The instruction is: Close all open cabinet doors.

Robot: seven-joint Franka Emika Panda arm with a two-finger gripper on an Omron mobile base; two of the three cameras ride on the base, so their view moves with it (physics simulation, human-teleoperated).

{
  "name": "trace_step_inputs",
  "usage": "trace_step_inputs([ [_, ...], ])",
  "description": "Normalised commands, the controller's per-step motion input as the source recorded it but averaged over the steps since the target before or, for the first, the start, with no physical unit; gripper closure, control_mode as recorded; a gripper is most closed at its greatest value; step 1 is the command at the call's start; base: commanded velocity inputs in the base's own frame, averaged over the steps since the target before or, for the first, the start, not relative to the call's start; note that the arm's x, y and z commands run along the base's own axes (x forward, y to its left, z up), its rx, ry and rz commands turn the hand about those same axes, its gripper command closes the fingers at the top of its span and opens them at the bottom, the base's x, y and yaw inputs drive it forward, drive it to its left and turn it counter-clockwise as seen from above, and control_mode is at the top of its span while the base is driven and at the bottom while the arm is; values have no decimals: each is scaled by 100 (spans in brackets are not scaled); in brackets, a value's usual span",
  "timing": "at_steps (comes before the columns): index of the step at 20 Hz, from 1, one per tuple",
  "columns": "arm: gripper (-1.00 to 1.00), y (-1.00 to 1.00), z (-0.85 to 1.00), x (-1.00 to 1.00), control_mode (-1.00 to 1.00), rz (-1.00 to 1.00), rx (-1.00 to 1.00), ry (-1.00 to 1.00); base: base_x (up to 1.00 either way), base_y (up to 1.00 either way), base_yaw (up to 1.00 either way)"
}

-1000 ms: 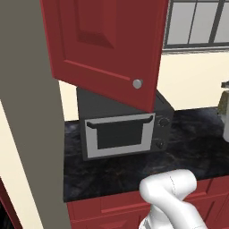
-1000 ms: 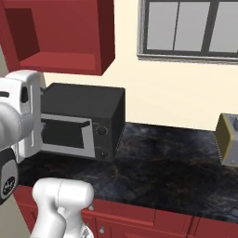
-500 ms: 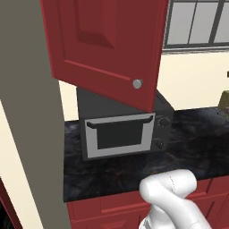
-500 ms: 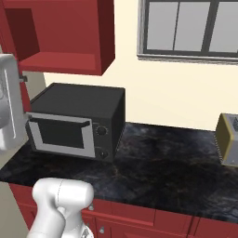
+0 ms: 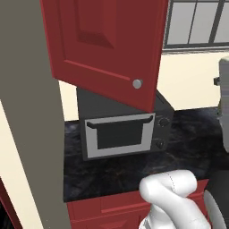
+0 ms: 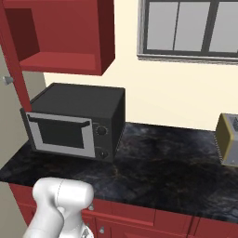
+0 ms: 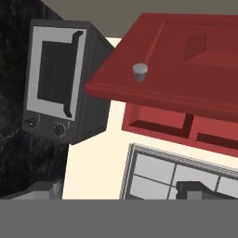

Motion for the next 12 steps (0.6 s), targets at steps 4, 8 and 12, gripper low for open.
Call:
trace_step_inputs([
  [4,-100,54,0,-29,-100,-3,0,-5,0,0,0],
  [8,-100,46,0,-23,-100,0,0,0,0,0,0],
  [12,-100,47,0,-12,-100,0,0,1,0,0,0],
])
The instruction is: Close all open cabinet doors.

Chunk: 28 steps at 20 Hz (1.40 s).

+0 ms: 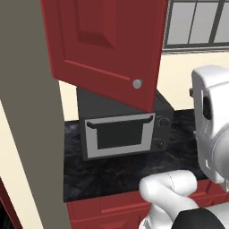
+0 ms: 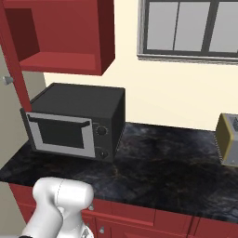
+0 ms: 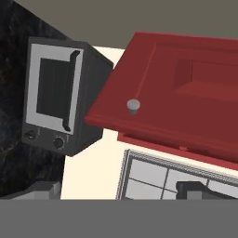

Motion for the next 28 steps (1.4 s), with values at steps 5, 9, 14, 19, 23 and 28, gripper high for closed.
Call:
trace_step_inputs([
  [5,-100,48,0,7,-100,5,0,0,0,0,0],
  [9,-100,28,-4,54,-100,0,2,-4,0,0,0],
  [14,-100,4,-14,87,-100,0,0,0,0,0,0],
  [19,-100,8,-31,96,-100,0,0,0,0,0,0],
  [23,-100,24,-34,99,-100,0,0,0,0,0,0],
  [28,-100,12,-26,93,-100,0,0,0,0,0,0],
])
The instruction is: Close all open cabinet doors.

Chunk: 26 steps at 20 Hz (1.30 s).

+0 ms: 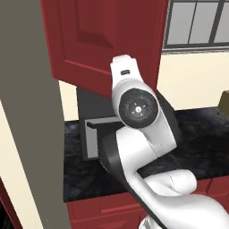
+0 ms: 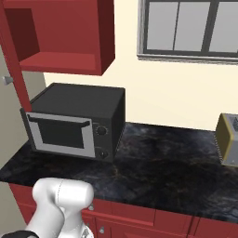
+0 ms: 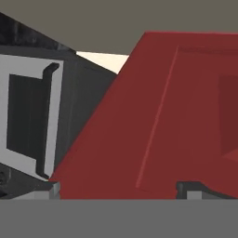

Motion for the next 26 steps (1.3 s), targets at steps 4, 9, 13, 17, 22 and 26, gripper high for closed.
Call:
trace_step_inputs([
  [4,-100,0,-14,84,-100,0,0,-6,0,0,0],
  [9,-100,-1,-2,70,-100,-5,0,-11,0,0,0],
  [13,-100,-4,0,67,-100,-7,0,-7,0,0,0],
  [17,-100,-10,0,67,-100,-8,0,-7,0,0,0],
  [22,-100,-36,0,73,-100,-12,0,-4,0,0,0],
  [26,-100,-49,0,71,-100,-15,0,0,0,0,0],
])
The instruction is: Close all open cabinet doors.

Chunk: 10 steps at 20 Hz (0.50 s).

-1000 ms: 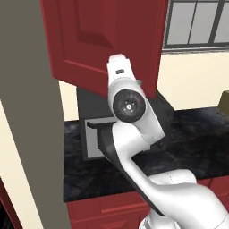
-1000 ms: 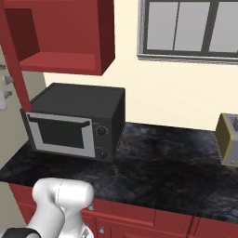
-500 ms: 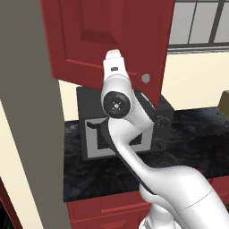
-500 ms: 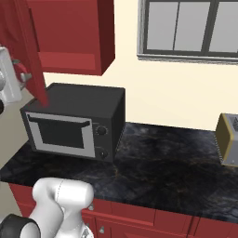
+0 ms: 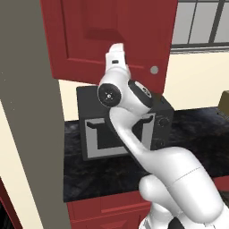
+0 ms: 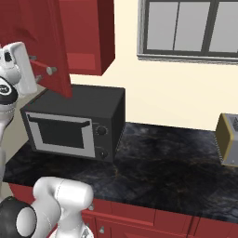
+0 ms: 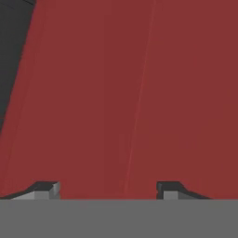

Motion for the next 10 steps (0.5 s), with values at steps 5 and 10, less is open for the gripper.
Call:
trace_step_inputs([
  [5,-100,-62,0,70,-100,-15,1,0,0,0,0],
  [10,-100,-49,0,77,-100,-9,3,0,0,0,0],
])
